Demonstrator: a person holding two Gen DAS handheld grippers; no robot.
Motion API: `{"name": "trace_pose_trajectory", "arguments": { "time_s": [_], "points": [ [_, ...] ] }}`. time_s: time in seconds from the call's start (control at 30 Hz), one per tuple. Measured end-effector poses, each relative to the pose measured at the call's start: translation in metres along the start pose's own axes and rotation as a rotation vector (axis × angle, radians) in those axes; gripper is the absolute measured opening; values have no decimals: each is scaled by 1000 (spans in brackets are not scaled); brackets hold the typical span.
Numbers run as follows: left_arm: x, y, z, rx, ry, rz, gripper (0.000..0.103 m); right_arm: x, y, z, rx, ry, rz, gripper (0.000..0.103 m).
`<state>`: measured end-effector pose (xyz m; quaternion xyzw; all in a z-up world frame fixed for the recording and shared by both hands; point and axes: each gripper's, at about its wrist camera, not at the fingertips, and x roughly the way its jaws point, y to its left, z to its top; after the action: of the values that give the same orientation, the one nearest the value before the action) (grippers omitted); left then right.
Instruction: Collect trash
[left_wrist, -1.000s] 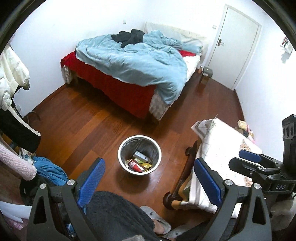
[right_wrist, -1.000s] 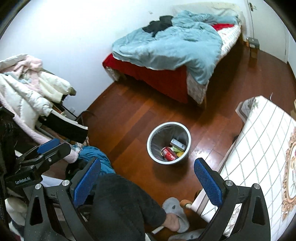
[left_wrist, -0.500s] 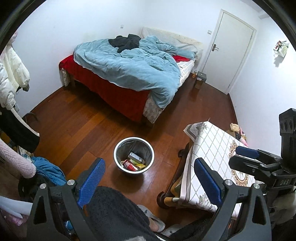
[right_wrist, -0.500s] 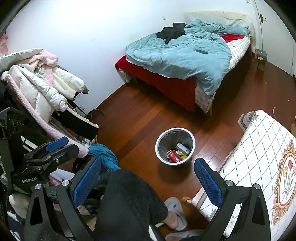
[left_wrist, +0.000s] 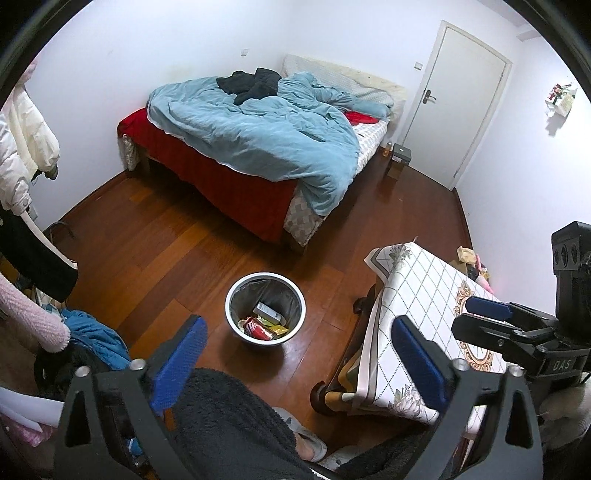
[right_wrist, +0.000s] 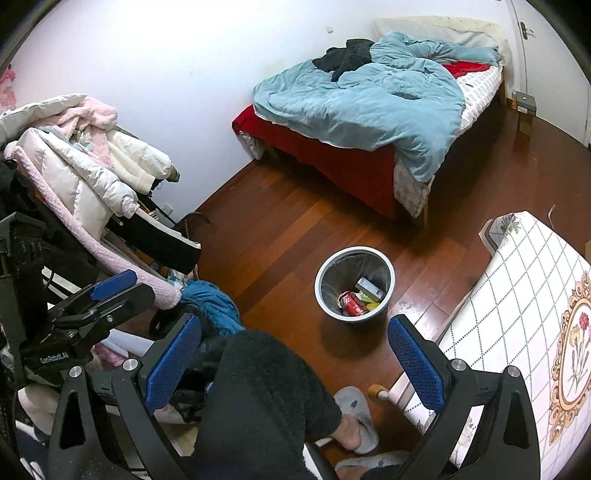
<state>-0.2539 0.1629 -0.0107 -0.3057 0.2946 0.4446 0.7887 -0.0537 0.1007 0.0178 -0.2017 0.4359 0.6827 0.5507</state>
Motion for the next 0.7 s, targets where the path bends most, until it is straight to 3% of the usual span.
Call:
{"name": "trace_pose_trajectory", "arguments": {
  "time_s": [0.7],
  "points": [
    [-5, -10, 1, 15, -1, -30, 103, -11, 5, -2, -14, -7, 14, 103]
  ]
}}
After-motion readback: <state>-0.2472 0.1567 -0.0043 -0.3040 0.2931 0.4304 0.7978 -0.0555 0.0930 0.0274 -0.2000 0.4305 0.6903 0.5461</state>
